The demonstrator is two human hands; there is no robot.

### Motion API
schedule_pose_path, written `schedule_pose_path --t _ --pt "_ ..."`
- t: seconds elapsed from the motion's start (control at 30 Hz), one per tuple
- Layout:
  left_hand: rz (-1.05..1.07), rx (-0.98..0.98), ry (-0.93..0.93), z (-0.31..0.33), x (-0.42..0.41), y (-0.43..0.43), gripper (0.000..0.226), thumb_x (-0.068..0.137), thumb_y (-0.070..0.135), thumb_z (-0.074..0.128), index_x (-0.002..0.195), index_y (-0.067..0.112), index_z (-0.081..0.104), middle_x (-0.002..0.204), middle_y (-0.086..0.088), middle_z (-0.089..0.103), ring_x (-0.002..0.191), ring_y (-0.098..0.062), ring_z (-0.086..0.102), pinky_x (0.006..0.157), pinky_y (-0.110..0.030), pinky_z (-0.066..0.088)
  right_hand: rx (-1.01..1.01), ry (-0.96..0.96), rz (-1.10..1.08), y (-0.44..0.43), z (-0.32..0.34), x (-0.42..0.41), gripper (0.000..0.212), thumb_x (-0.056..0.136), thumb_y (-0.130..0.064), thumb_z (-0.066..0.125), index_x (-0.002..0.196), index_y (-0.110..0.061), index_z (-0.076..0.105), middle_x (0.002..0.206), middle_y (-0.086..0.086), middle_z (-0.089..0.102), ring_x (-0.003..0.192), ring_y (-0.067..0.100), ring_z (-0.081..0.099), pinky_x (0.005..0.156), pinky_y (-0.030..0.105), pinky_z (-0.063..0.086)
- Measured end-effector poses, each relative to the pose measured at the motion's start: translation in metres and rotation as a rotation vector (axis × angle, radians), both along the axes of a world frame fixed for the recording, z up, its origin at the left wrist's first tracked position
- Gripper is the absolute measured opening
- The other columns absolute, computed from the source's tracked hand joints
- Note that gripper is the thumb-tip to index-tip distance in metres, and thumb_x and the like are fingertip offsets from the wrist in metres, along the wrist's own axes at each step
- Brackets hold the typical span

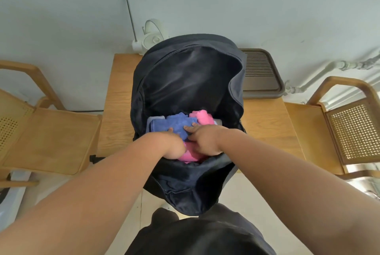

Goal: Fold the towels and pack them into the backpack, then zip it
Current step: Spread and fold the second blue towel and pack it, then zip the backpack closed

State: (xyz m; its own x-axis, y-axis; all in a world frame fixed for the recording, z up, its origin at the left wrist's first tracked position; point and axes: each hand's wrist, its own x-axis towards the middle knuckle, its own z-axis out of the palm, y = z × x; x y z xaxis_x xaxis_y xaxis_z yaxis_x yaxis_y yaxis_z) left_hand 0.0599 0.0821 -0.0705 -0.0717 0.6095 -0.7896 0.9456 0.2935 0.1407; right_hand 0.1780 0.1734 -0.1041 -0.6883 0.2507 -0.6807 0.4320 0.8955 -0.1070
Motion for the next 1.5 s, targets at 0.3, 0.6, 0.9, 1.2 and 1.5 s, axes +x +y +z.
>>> schedule_pose_path --t 0.3,0.6,0.9,1.2,1.5 --pt "-0.105 0.032 -0.053 0.001 0.011 -0.022 0.032 0.103 0.020 0.035 0.087 0.012 0.062 0.088 -0.007 0.060 0.082 -0.020 0.053 0.084 -0.034 0.042 -0.106 -0.160 0.143 -0.025 0.027 0.007 0.034 0.105 -0.020 0.041 0.133 -0.018 0.061 0.129 0.004 0.063 0.113 0.026 0.057 0.101 0.034 0.043" --pt "-0.136 -0.037 -0.012 0.002 0.008 -0.028 0.034 0.103 0.029 0.038 0.118 0.013 0.064 0.111 -0.008 0.059 0.094 -0.019 0.049 0.088 -0.033 0.045 -0.068 0.117 -0.087 -0.020 0.031 0.025 0.036 0.101 -0.023 0.043 0.128 -0.020 0.066 0.129 0.000 0.066 0.116 0.023 0.057 0.099 0.030 0.043" --pt "0.189 0.486 -0.072 0.009 0.041 0.003 0.033 0.103 0.027 0.042 0.103 0.017 0.073 0.102 0.000 0.071 0.094 -0.019 0.061 0.088 -0.034 0.047 -0.213 0.998 -1.181 0.032 0.027 0.123 0.017 0.093 -0.018 0.057 0.080 -0.019 0.068 0.074 0.000 0.069 0.070 0.010 0.061 0.067 0.031 0.048" --pt "0.324 0.783 -0.200 0.020 0.108 0.033 0.011 0.093 0.039 0.062 0.102 0.033 0.065 0.086 0.013 0.065 0.073 -0.005 0.056 0.067 -0.032 0.050 -0.669 0.789 -1.127 0.063 -0.001 0.138 0.015 0.093 -0.008 0.060 0.100 -0.015 0.071 0.082 0.005 0.066 0.070 0.011 0.055 0.065 0.025 0.047" --pt "0.232 0.933 0.117 0.024 0.146 0.057 0.060 0.082 0.050 0.070 0.133 0.025 0.053 0.106 0.003 0.054 0.093 -0.019 0.055 0.075 -0.040 0.054 -0.742 0.592 -0.971 0.070 0.001 0.148 0.026 0.101 -0.032 0.049 0.082 -0.016 0.055 0.070 0.002 0.053 0.066 0.017 0.044 0.061 0.030 0.035"
